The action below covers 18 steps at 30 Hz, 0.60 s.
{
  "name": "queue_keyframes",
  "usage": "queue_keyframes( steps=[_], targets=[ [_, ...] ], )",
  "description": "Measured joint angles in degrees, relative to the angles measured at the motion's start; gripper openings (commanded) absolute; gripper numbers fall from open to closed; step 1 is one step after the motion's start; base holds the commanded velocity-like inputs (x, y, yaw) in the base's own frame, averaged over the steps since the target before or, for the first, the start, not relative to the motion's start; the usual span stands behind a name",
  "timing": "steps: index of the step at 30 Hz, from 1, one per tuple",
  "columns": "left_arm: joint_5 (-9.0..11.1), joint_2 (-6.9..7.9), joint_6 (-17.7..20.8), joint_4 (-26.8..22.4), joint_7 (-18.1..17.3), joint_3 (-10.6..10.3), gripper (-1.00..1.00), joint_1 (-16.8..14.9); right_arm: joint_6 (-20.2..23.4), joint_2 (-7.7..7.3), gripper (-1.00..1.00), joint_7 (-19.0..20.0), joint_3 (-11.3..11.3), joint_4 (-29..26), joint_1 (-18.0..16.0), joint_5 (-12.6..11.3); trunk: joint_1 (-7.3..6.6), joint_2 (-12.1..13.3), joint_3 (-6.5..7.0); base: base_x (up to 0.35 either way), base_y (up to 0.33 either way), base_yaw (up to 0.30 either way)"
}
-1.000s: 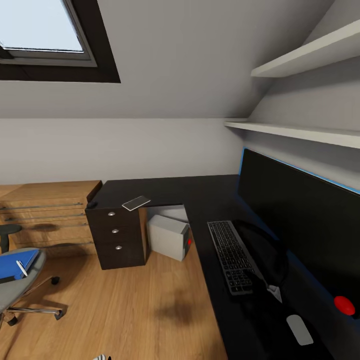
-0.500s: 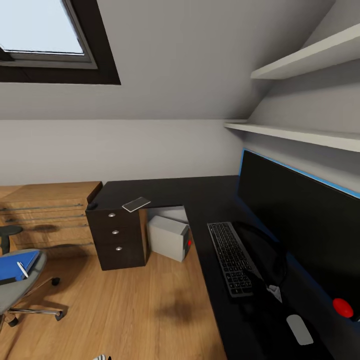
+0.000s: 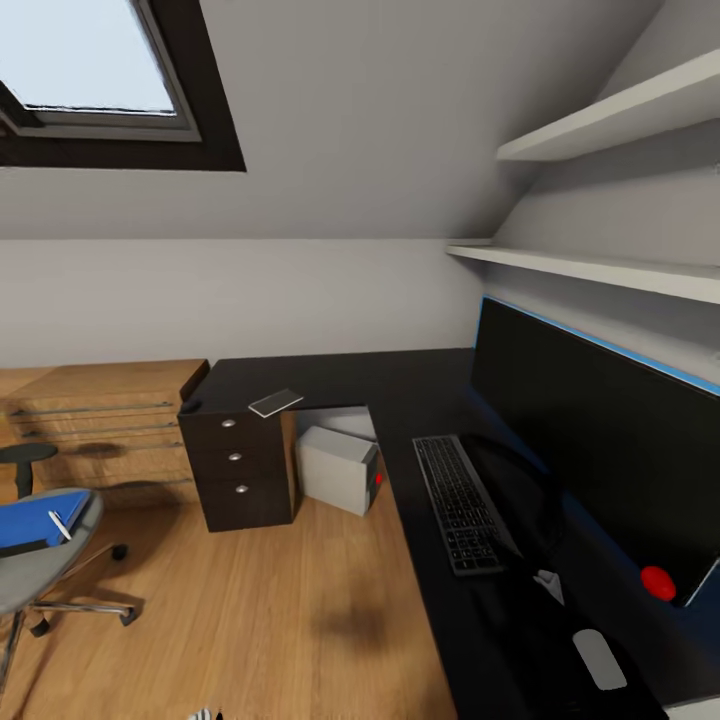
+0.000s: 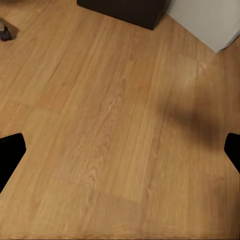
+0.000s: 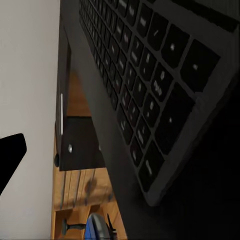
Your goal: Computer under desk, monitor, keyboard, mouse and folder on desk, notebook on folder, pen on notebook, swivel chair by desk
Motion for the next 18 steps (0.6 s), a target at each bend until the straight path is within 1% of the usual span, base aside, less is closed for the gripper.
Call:
queue_keyframes(
  steps=[12, 18],
  targets=[
    [-0.02, 0.00, 0.00, 0.00, 0.00, 0.01, 1.00, 0.00, -0.03, 0.08, 1.00, 0.00, 0.04, 0.04, 0.00, 0.00, 0.00, 0.00, 0.00, -0.322, 0.000, 0.000],
    [0.01, -0.01, 0.00, 0.00, 0.00, 0.01, 1.00, 0.00, -0.09, 0.43, 1.00, 0.00, 0.06, 0.04, 0.00, 0.06, 0.00, 0.00, 0.00, -0.323, 0.000, 0.000]
  ],
)
